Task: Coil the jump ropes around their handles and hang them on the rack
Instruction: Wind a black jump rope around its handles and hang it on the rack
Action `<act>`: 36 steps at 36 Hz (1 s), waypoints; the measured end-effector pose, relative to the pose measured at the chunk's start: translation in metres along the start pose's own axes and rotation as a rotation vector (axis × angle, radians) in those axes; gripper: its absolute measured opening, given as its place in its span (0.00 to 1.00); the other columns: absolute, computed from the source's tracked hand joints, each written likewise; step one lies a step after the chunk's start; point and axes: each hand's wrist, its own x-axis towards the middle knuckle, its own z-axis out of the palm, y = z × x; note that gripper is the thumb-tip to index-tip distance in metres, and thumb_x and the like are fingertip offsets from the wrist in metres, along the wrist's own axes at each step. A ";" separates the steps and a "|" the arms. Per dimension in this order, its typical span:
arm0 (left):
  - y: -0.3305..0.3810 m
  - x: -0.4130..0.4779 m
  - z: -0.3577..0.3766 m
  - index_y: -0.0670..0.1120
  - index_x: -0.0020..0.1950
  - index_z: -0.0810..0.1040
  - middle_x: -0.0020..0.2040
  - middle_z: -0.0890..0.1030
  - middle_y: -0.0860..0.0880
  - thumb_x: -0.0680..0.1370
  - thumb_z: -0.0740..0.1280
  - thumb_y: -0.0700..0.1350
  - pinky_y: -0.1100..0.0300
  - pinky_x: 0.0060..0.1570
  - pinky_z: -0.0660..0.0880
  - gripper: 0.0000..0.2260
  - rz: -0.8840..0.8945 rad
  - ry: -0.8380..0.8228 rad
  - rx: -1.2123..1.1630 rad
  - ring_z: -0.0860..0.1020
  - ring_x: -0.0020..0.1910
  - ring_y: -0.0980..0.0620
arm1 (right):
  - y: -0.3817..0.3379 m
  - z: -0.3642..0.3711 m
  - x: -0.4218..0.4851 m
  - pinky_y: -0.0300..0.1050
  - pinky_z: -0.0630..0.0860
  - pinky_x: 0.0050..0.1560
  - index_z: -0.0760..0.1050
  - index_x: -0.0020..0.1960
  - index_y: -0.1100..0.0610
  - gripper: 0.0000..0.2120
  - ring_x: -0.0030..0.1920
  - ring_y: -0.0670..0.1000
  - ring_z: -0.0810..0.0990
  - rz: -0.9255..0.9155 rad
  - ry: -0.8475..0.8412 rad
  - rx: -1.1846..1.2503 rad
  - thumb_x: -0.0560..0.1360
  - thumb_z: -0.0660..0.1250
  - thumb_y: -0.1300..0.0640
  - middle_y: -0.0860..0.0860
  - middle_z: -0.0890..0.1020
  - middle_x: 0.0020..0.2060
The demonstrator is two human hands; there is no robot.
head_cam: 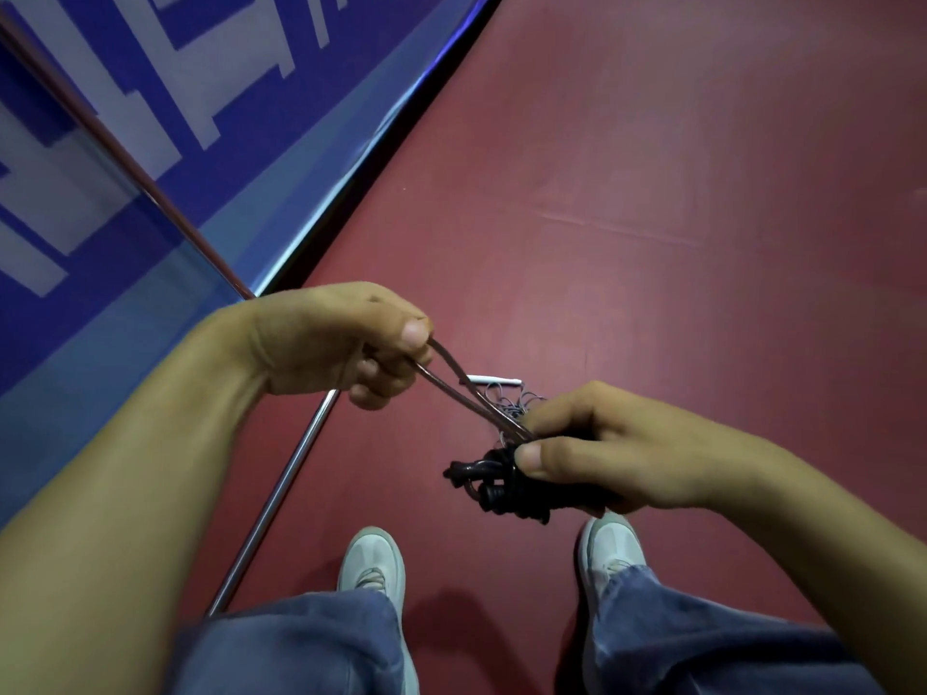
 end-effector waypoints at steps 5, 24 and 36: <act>-0.008 0.015 0.010 0.48 0.31 0.65 0.32 0.59 0.45 0.72 0.74 0.54 0.55 0.32 0.67 0.21 0.030 0.399 0.194 0.63 0.28 0.50 | 0.005 0.005 0.005 0.40 0.65 0.27 0.76 0.36 0.59 0.20 0.26 0.48 0.68 0.017 0.049 -0.057 0.77 0.65 0.44 0.50 0.70 0.27; -0.027 0.054 0.070 0.34 0.65 0.77 0.57 0.82 0.36 0.70 0.57 0.37 0.60 0.52 0.76 0.25 0.297 0.209 0.044 0.80 0.55 0.47 | 0.015 -0.021 0.002 0.41 0.59 0.26 0.75 0.42 0.68 0.33 0.26 0.54 0.65 0.064 0.156 0.096 0.70 0.64 0.35 0.60 0.75 0.27; -0.017 0.053 0.070 0.49 0.39 0.81 0.34 0.74 0.47 0.74 0.68 0.55 0.49 0.40 0.73 0.11 0.305 0.304 0.189 0.70 0.35 0.47 | 0.014 -0.030 -0.004 0.33 0.57 0.22 0.83 0.41 0.56 0.26 0.19 0.49 0.62 0.004 0.138 0.399 0.68 0.60 0.34 0.59 0.71 0.25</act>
